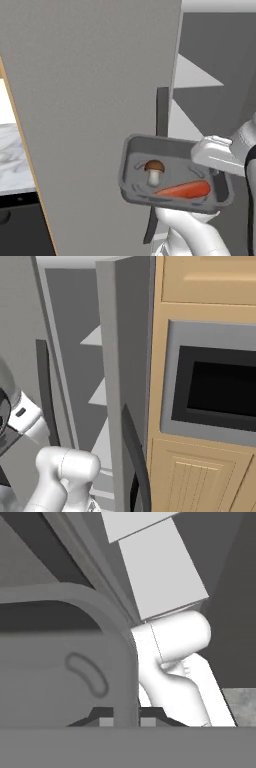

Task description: Take the mushroom and carrot out of the freezer and place them in the tupperware container on the counter. Then put the tupperware containing the vegetables back in the freezer.

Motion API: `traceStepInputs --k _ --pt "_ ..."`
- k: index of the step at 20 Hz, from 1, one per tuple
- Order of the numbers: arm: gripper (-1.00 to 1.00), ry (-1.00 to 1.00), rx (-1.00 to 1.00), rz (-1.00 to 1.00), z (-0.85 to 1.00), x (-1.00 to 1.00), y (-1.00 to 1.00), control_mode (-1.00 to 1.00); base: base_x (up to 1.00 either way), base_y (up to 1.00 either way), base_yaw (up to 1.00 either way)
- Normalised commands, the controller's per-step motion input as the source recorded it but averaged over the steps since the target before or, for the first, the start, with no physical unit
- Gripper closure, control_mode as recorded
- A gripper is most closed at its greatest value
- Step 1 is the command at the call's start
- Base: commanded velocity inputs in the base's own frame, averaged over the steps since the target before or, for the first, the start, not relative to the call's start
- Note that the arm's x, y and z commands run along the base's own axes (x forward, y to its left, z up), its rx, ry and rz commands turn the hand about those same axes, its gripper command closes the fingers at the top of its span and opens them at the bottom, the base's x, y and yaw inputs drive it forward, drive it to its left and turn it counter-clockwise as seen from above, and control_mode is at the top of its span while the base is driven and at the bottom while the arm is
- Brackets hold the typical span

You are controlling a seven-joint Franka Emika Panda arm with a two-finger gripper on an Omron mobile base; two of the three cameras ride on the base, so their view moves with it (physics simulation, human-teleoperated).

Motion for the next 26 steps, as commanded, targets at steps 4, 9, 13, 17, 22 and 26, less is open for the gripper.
traceStepInputs --k 4,9,13,17,22,26 --pt "1.00 0.00 0.17 0.00 0.33 -0.59 -0.42 -1.00 0.00 0.00 0.00" --pt "1.00 0.02 0.14 -0.14 0.37 -0.10 -0.47 -1.00 0.00 0.00 0.00" --pt "1.00 0.11 0.13 -0.23 0.25 0.01 -0.51 -1.00 0.00 0.00 0.00" --pt "1.00 0.12 0.10 -0.25 0.10 0.16 -0.39 -1.00 0.00 0.00 0.00" --pt "1.00 0.02 0.04 -0.29 0.00 0.53 -0.05 -1.00 0.00 0.00 0.00" --pt "1.00 0.00 0.04 -0.28 0.00 0.61 -0.05 -1.00 0.00 0.00 0.00"
